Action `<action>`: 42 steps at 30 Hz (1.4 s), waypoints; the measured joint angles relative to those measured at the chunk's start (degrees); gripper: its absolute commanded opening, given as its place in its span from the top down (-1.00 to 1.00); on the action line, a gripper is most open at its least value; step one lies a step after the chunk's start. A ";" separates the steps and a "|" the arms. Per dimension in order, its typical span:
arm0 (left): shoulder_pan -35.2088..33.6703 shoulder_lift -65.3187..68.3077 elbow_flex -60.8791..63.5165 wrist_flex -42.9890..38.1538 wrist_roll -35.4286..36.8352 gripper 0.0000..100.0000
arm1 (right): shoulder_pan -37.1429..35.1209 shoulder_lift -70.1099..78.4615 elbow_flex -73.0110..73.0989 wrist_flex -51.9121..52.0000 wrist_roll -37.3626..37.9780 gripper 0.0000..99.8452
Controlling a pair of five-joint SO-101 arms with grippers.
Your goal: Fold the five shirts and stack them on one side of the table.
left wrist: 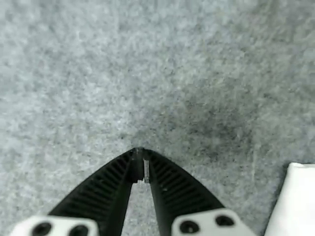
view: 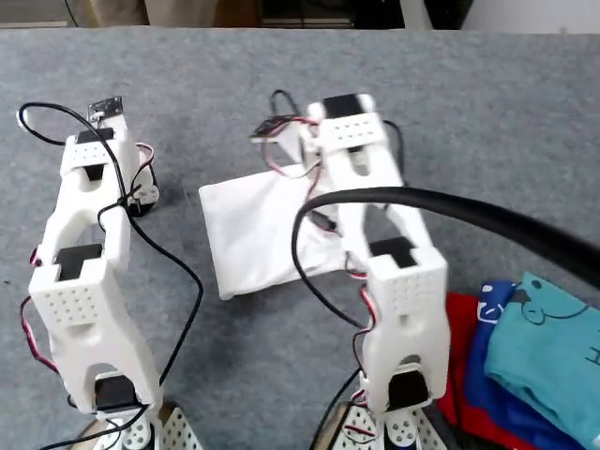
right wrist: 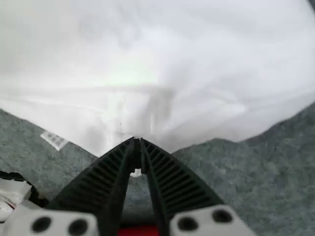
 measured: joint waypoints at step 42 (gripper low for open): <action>0.00 -1.41 2.20 -2.02 0.09 0.96 | -4.57 -0.70 5.36 -3.96 -2.37 0.99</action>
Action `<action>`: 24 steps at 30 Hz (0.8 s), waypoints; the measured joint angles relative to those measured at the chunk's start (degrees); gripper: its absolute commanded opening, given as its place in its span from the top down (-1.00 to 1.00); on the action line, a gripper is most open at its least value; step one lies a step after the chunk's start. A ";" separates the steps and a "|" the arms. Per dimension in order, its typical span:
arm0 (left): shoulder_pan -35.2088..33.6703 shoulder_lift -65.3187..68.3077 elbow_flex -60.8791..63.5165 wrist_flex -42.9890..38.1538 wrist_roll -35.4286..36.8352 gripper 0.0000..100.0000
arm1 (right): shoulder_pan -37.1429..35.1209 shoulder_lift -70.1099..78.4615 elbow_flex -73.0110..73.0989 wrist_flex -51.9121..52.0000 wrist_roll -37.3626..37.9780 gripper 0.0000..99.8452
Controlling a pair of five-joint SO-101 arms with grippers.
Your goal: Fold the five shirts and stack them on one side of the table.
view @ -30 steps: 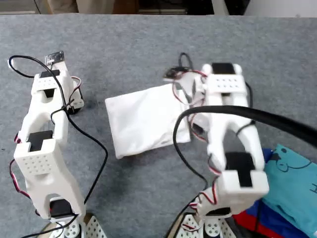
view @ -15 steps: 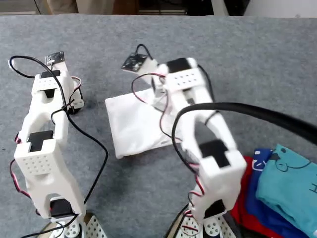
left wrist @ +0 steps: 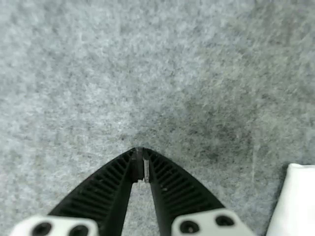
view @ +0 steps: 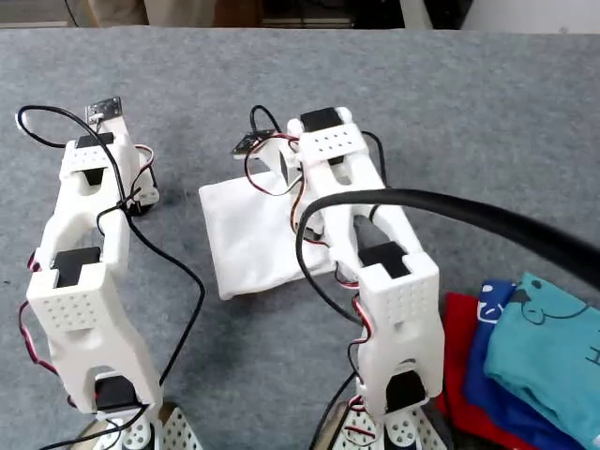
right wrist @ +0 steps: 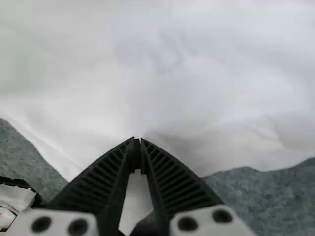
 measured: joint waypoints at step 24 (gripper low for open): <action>2.99 -1.58 -0.18 4.48 -1.76 0.96 | 10.99 -12.92 16.53 -17.58 -6.42 0.98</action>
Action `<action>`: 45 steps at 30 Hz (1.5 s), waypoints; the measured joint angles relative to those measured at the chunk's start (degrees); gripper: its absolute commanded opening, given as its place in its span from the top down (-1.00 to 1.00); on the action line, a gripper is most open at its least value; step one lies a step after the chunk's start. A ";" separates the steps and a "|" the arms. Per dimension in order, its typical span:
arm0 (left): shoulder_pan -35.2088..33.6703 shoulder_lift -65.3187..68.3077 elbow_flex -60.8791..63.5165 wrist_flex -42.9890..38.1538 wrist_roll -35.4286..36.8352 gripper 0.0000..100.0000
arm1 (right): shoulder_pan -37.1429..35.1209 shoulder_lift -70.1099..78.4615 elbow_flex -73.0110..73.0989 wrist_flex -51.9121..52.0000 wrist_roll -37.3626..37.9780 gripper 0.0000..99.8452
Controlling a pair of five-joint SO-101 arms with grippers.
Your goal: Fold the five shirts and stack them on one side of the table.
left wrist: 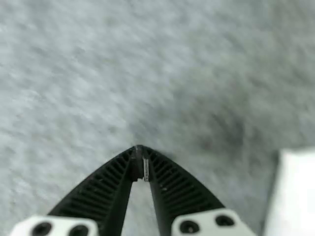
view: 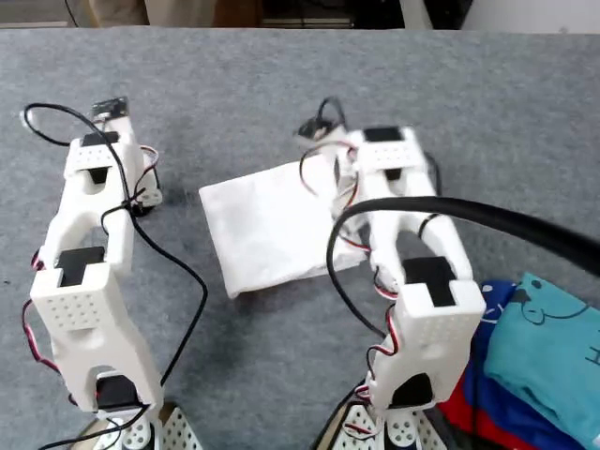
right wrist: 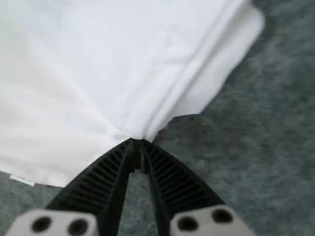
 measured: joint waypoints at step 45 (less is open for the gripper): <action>14.68 -11.16 10.99 -1.14 15.82 0.44 | -3.16 -38.51 35.52 1.14 -43.16 0.21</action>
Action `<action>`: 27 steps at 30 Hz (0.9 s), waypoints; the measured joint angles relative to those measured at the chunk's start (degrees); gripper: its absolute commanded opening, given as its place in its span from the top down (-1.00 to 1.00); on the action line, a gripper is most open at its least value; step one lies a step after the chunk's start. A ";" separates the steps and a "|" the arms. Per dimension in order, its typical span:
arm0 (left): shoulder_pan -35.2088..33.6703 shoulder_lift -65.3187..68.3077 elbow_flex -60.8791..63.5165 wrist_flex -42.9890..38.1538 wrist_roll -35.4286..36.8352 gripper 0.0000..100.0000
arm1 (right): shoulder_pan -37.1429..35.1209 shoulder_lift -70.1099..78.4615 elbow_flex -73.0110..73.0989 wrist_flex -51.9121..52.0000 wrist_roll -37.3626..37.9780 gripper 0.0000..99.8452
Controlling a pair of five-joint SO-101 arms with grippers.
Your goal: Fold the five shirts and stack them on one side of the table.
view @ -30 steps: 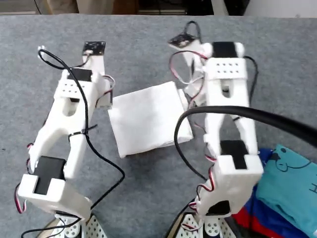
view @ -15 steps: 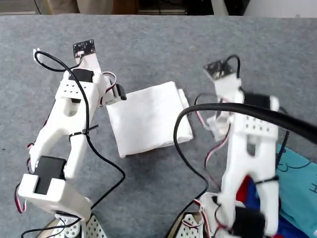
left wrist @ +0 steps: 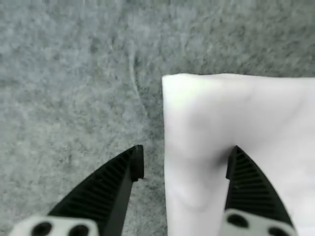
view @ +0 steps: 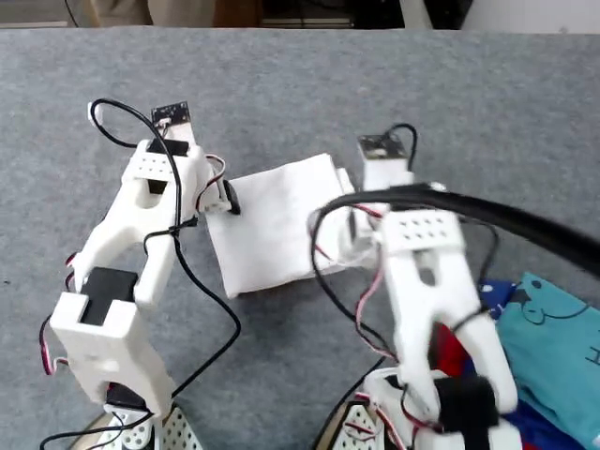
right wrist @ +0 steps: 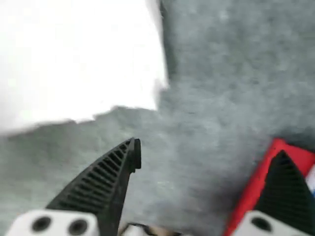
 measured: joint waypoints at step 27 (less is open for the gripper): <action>0.00 0.44 2.73 -6.33 0.00 0.44 | -10.90 45.36 -31.82 -2.81 -34.11 0.21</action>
